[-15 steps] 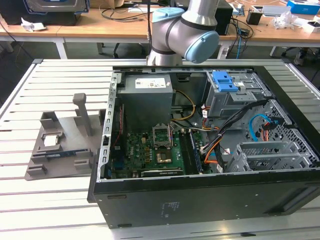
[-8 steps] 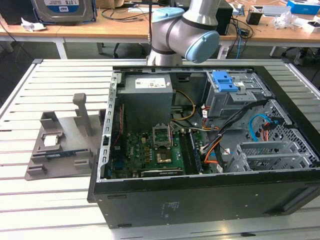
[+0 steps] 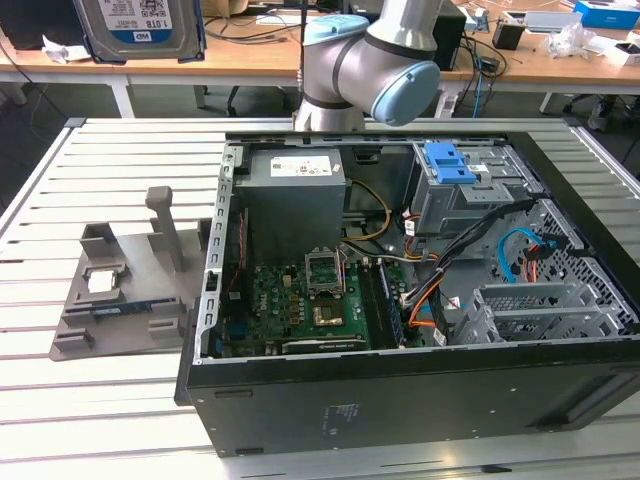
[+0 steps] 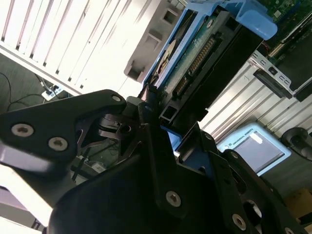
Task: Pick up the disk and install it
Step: 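Pick up the disk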
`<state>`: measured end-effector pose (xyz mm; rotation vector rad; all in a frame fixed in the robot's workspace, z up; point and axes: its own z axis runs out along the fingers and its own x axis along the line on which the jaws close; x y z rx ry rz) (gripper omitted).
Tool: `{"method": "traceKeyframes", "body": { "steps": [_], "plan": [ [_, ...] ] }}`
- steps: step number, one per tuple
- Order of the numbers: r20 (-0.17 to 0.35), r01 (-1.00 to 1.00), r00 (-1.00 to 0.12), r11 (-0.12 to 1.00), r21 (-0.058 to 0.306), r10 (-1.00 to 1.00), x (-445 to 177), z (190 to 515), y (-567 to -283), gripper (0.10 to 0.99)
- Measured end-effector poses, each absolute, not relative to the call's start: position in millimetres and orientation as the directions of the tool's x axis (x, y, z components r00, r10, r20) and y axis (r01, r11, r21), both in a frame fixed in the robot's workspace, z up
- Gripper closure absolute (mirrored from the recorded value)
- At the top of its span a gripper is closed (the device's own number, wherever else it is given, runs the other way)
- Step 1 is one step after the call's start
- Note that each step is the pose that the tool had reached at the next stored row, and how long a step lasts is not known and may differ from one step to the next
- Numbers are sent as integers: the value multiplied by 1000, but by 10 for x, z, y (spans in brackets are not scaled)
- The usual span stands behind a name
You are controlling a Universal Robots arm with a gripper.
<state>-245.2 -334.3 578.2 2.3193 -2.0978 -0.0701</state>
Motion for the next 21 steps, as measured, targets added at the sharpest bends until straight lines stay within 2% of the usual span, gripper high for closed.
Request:
{"method": "traceKeyframes", "body": {
  "steps": [11, 21],
  "plan": [
    [-24, -994, 100, -100, 40, -995, -2314, 5443, -3343, 718],
    [-24, -994, 100, -100, 40, -995, -2031, 5343, -3343, 718]
  ]
}}
